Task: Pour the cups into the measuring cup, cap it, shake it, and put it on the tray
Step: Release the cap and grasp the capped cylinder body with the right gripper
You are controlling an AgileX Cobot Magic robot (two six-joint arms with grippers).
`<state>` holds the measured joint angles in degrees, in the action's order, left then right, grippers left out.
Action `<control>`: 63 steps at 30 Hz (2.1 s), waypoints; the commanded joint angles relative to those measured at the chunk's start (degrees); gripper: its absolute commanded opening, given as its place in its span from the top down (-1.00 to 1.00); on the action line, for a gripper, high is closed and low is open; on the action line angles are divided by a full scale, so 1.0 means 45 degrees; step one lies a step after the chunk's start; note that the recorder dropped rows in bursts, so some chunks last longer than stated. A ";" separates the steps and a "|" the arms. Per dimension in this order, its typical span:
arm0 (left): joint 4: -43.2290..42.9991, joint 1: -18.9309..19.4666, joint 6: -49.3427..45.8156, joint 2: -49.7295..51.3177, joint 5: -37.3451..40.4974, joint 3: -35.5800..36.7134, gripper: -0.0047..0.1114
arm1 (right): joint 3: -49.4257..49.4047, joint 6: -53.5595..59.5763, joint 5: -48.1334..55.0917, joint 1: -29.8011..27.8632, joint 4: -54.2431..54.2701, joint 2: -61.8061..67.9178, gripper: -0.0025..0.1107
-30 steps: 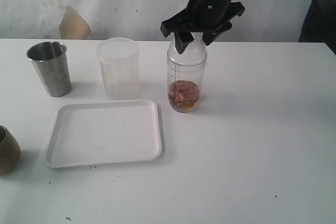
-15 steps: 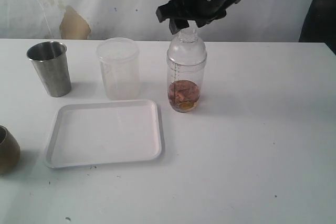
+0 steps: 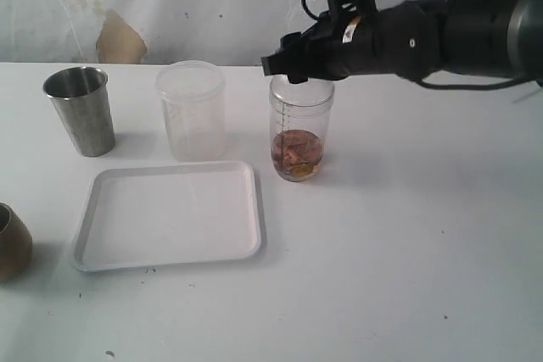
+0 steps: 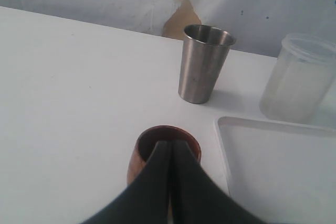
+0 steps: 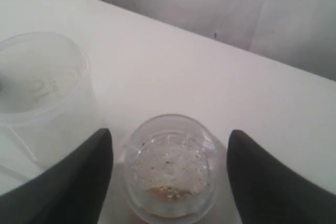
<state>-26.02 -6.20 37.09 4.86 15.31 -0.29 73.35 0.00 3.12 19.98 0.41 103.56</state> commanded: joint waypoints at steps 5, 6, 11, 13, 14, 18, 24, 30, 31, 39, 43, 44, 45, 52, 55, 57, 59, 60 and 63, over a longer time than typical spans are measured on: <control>-0.0053 -0.0050 -0.0013 -0.0045 -0.0052 0.0065 0.91 | -0.1611 0.0000 -0.2988 0.0045 0.0017 -0.0138 0.11; -0.0053 -0.0050 -0.0013 -0.0045 -0.0052 0.0065 0.91 | -0.1671 0.0000 -0.3114 0.0045 0.0017 -0.0138 0.18; -0.0053 -0.0050 -0.0013 -0.0045 -0.0052 0.0065 0.91 | -0.2172 0.0000 -0.3376 0.0045 -0.0091 0.0121 0.71; -0.0053 -0.0050 -0.0013 -0.0045 -0.0052 0.0065 0.91 | -0.2266 0.0000 -0.3353 0.0045 -0.0091 0.0273 0.91; -0.0053 -0.0050 -0.0013 -0.0045 -0.0052 0.0065 0.91 | -0.2376 -0.0084 -0.3318 0.0045 -0.0091 0.0452 0.96; -0.0053 -0.0050 -0.0013 -0.0045 -0.0052 0.0065 0.91 | -0.2392 -0.0287 -0.2854 0.0045 -0.0008 0.0812 0.96; -0.0053 -0.0050 -0.0013 -0.0045 -0.0052 0.0065 0.91 | -0.2392 -0.0322 -0.2138 0.0055 -0.0008 0.0741 0.96; -0.0053 -0.0050 -0.0013 -0.0045 -0.0052 0.0065 0.91 | -0.2392 -0.0322 -0.1772 0.0055 -0.0091 -0.0258 0.96; -0.0053 -0.0050 -0.0013 -0.0045 -0.0052 0.0065 0.91 | -0.2392 -0.0345 -0.1711 0.0055 -0.0091 -0.0422 0.96; -0.0053 -0.0050 -0.0013 -0.0045 -0.0052 0.0065 0.91 | -0.2392 -0.0374 -0.1692 0.0055 -0.0008 -0.0621 0.41; -0.0053 -0.0050 -0.0013 -0.0045 -0.0052 0.0065 0.91 | -0.2392 -0.0374 -0.2345 0.0055 -0.0008 -0.0644 -0.33; -0.0053 -0.0050 -0.0013 -0.0045 -0.0052 0.0065 0.91 | -0.2392 -0.0374 -0.2490 0.0055 -0.0008 -0.0676 -0.38; -0.0053 -0.0050 -0.0013 -0.0045 -0.0052 0.0065 0.91 | -0.2392 -0.0374 -0.2625 0.0055 -0.0008 -0.0768 -0.45; -0.0053 -0.0050 -0.0013 -0.0045 -0.0052 0.0065 0.91 | -0.2392 -0.0374 -0.1200 0.0055 -0.0008 -0.2304 -0.49; -0.0053 -0.0050 -0.0013 -0.0045 -0.0052 0.0065 0.91 | -0.2605 -0.0349 -0.0328 0.0055 -0.0091 -0.2806 -0.49; -0.0053 -0.0050 -0.0013 -0.0045 -0.0052 0.0065 0.91 | -0.3566 -0.0349 -0.0567 0.0081 -0.0008 -0.3192 -0.49; -0.0053 -0.0050 -0.0013 -0.0045 -0.0052 0.0065 0.91 | -0.4388 -0.0349 -0.1264 0.0225 -0.0008 -0.3286 -0.49; -0.0053 -0.0050 -0.0013 -0.0045 -0.0052 0.0065 0.91 | -0.4948 -0.0374 -0.1819 0.0305 -0.0008 -0.3286 -0.49; -0.0053 -0.0050 -0.0013 -0.0045 -0.0052 0.0065 0.91 | -0.6498 -0.0432 -0.4236 0.0807 -0.0008 -0.2943 -0.49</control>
<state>-26.02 -6.20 37.09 4.86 15.31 -0.29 48.12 -1.48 -7.81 22.19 0.00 89.45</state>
